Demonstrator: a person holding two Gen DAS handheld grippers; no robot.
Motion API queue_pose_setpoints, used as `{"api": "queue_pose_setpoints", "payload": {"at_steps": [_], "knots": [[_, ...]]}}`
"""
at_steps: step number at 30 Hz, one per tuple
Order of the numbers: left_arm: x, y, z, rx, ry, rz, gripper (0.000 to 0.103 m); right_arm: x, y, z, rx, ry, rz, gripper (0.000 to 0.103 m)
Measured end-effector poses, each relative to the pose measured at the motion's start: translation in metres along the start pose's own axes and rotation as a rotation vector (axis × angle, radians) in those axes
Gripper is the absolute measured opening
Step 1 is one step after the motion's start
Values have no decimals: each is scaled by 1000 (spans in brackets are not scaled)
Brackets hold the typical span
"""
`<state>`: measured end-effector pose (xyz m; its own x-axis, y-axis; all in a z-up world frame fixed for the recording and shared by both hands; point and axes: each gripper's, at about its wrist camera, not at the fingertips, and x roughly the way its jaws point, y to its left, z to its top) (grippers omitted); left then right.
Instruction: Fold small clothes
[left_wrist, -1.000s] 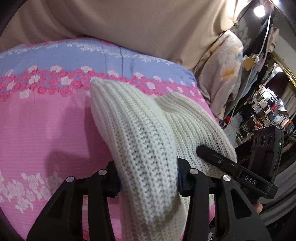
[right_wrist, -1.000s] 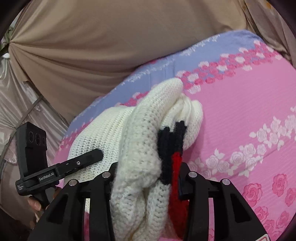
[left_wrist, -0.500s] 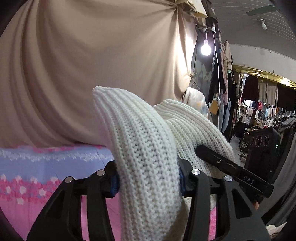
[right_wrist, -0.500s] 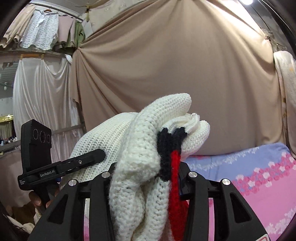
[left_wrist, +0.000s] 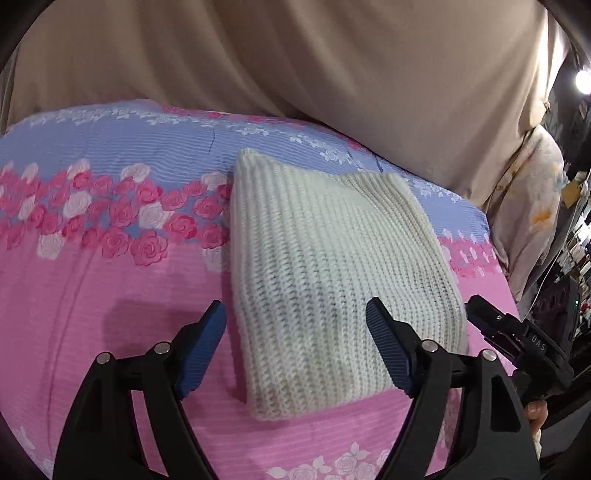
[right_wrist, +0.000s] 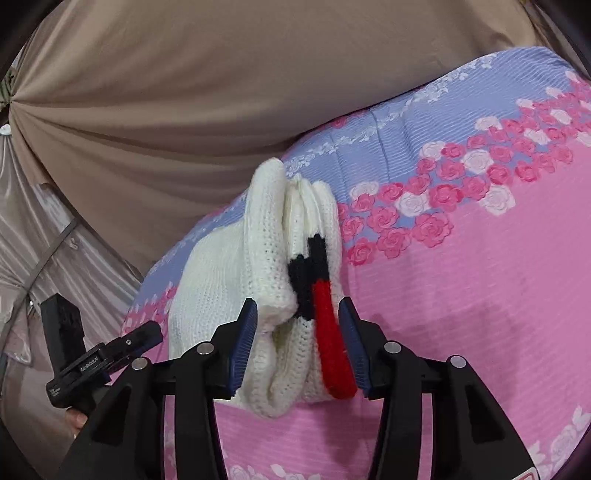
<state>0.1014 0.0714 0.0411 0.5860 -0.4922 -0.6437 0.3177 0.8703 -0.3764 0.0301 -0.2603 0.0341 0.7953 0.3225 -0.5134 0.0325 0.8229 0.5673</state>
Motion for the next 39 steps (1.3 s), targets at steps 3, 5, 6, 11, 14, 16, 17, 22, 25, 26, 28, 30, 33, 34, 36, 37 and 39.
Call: {"api": "queue_pose_setpoints", "payload": {"at_steps": [3,5,6,11,14,16,17,22,25,26,28,30,33,34,36,37,39], "knots": [[8,8,8,-48,6,-68,92,12,10,18,-1,29,25,67],[19,7,15,-50,31,-83,92,29,16,28,-19,56,22,73],[28,4,18,-49,49,-83,92,42,20,30,-34,76,8,78],[67,13,17,-94,124,-94,83,89,29,23,-88,199,-72,66],[61,6,23,-50,83,-83,61,77,47,23,-143,133,-61,45],[48,-3,30,13,37,-74,54,59,55,23,-157,71,-21,42],[45,-7,32,35,19,-66,54,57,53,22,-145,63,-10,42],[64,-7,15,81,38,50,66,78,23,3,-80,120,-87,62],[42,-21,5,101,-11,132,70,50,35,0,-90,77,-126,62],[33,-28,1,120,-37,174,72,39,43,-4,-123,45,-155,62],[10,-36,-16,162,-107,255,91,17,61,-17,-206,-18,-232,62],[0,-47,-32,186,-146,324,91,6,78,-31,-282,-57,-291,62],[2,-54,-46,179,-141,363,91,16,83,-48,-353,-12,-321,62],[3,-53,-49,166,-131,362,91,23,78,-53,-373,13,-365,60],[10,-51,-55,154,-99,385,91,37,61,-58,-403,26,-474,63],[13,-50,-58,152,-88,393,91,36,53,-55,-371,36,-448,65],[12,-49,-62,144,-87,396,91,32,46,-48,-321,37,-434,65]]}}
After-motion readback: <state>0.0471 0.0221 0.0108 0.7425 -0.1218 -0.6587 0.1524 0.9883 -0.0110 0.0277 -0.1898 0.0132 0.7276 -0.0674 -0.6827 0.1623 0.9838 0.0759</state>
